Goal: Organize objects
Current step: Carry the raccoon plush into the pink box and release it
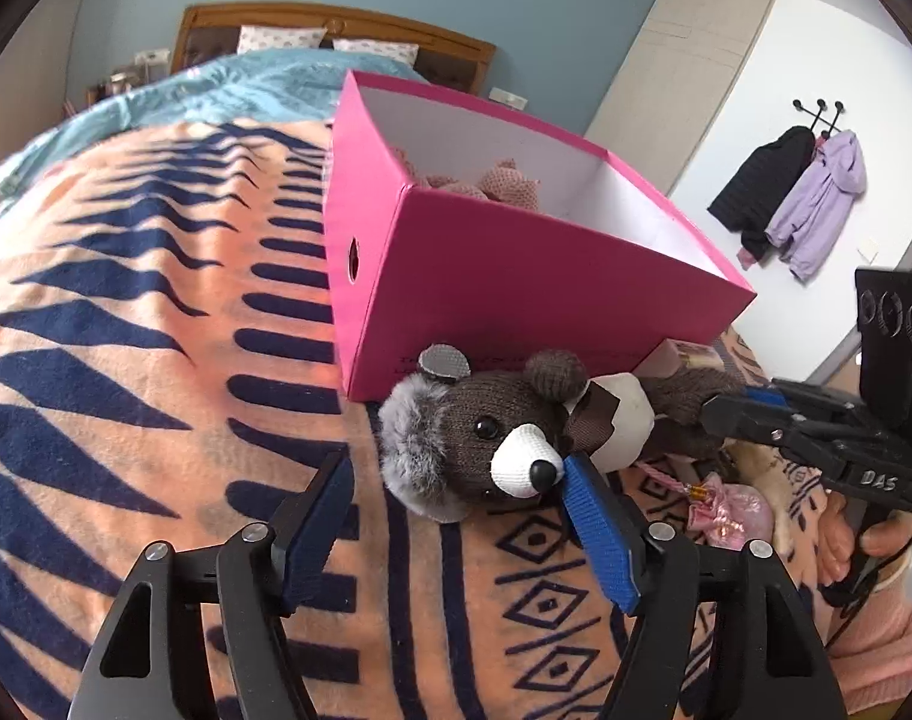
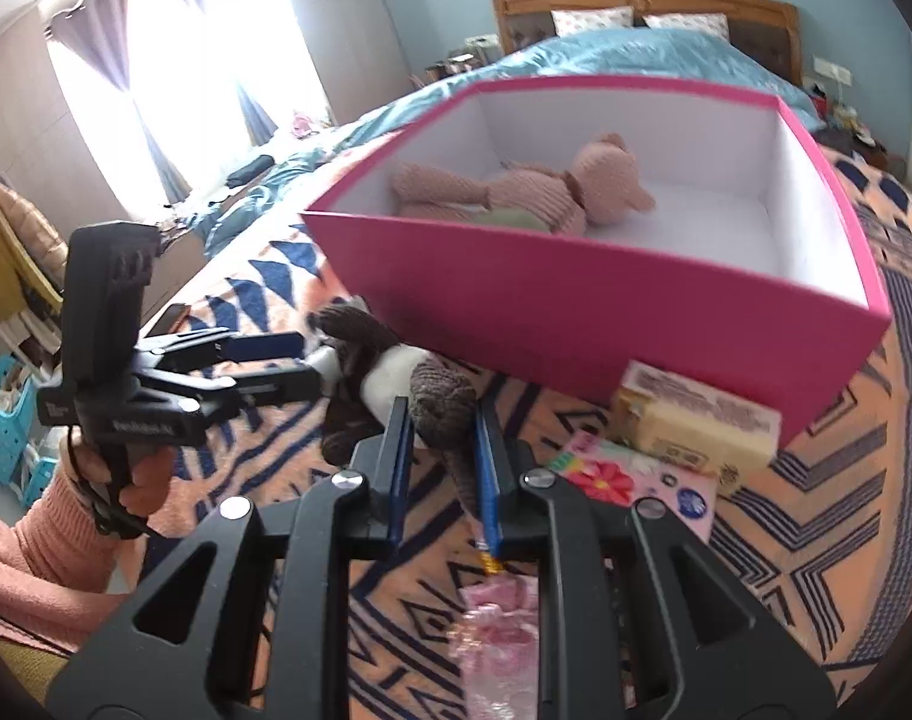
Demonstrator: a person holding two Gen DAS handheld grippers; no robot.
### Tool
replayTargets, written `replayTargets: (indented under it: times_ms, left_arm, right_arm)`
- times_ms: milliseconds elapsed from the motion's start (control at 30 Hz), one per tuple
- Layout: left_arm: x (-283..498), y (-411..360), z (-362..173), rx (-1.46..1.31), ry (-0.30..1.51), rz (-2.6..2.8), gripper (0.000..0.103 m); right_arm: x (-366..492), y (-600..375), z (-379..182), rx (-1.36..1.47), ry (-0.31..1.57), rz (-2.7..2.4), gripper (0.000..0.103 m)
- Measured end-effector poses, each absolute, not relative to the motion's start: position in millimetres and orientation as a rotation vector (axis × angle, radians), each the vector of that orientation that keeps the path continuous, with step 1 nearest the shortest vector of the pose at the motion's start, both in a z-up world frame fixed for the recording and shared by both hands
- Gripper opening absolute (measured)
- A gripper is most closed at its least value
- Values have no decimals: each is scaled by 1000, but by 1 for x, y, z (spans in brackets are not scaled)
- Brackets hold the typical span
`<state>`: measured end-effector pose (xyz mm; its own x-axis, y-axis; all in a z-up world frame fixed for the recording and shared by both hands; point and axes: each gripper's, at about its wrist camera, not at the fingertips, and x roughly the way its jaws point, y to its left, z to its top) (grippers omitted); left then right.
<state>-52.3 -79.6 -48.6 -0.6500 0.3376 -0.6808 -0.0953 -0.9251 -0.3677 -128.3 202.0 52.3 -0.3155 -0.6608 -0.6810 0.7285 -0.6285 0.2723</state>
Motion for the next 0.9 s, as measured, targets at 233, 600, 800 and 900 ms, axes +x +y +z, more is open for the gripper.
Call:
replayTargets:
  times_ms: [233, 600, 800, 900]
  left_arm:
    - [-71, -61, -61, -1226, -407, 2511, 74]
    - [-56, -53, -43, -1178, -407, 2552, 69]
    - [-45, -55, -2, -1087, -389, 2600, 69]
    - [-48, -54, 23, -1032, -362, 2640, 69]
  right_arm:
    - [-131, 203, 49, 1003, 83, -2004, 22]
    - [-116, 199, 69, 920, 105, -1971, 22]
    - [-105, 203, 102, 821, 130, -1970, 22]
    - [-109, 205, 124, 762, 132, -1971, 22]
